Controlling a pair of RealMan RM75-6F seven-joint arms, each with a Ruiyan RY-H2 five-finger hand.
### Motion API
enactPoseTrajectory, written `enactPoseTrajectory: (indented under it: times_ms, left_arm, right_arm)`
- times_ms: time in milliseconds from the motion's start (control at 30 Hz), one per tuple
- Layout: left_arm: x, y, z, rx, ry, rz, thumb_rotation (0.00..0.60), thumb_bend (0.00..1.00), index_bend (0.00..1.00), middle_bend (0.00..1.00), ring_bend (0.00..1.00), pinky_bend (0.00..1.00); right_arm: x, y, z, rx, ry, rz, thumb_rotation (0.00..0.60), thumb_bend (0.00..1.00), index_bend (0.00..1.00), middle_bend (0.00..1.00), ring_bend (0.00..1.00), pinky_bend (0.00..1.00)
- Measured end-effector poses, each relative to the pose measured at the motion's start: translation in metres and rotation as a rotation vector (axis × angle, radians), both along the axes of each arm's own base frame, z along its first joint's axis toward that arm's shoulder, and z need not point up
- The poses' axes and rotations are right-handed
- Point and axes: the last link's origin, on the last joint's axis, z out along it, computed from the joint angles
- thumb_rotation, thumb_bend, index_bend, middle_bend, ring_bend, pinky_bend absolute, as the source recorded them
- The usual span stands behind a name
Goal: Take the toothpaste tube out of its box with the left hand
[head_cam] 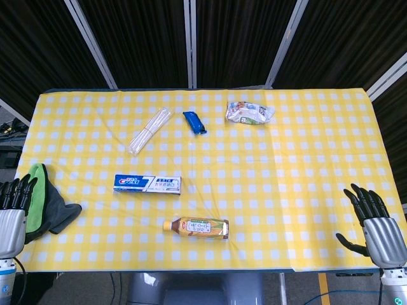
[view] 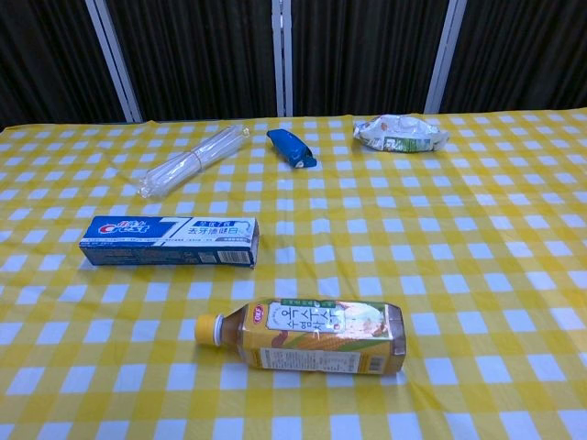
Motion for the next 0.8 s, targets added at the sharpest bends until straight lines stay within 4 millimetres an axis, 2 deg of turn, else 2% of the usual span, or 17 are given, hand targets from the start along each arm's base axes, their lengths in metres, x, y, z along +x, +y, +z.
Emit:
enactPoseTrajectory:
  times_ms: [800]
  left_arm:
    - [0.0008,0.0002,-0.0037,-0.016,0.004,-0.006,0.600,0.00,0.00,0.00,0.00,0.00]
  right_arm:
    - [-0.0054,-0.0041,0.0045,-0.044,0.001,-0.031,0.600,0.08,0.00,0.00,0.00,0.00]
